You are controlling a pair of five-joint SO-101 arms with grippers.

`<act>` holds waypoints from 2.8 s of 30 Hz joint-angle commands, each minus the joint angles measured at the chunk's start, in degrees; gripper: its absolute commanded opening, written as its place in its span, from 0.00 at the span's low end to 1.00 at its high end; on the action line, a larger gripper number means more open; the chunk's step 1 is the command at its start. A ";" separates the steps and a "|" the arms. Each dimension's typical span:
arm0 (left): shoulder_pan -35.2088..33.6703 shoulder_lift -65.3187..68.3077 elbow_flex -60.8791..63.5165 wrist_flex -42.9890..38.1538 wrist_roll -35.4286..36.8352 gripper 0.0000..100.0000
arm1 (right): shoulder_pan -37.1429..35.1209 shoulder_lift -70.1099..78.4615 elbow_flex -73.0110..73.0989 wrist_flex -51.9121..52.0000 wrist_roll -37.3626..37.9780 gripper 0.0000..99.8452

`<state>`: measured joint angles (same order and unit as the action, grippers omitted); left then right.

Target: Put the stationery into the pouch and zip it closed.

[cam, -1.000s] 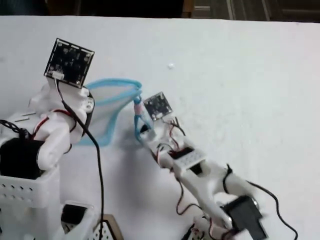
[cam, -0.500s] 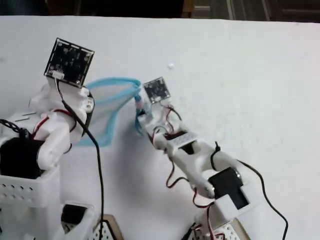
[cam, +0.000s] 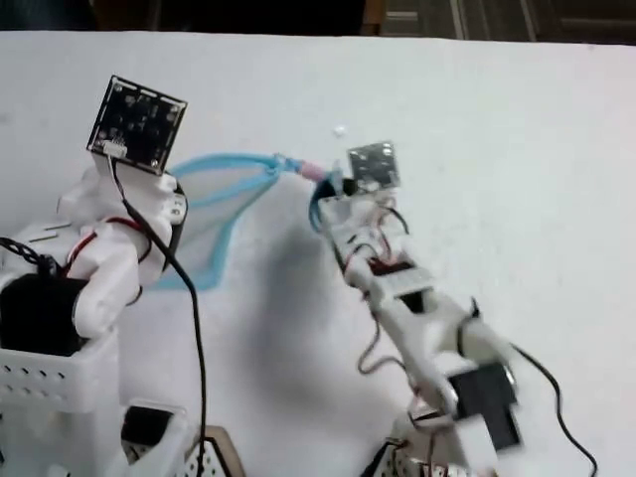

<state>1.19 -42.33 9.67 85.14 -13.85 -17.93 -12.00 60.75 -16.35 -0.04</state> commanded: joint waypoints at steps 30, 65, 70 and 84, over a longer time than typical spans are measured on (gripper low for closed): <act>-0.04 1.10 -4.84 1.32 0.26 0.08 | 5.49 -60.18 -29.45 43.03 -5.27 0.02; 4.62 -15.78 -13.89 17.23 22.24 0.25 | -22.11 -5.14 -92.75 63.60 -5.19 0.02; 17.54 -27.38 0.18 17.14 22.42 0.25 | -22.11 -5.23 -92.75 63.52 -5.19 0.02; 18.77 -15.87 2.73 3.87 40.44 0.28 | -25.54 -4.97 -92.84 62.20 -1.58 0.02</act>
<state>20.00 -64.66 18.55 89.71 22.64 -43.34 -16.75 -29.63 47.30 -2.15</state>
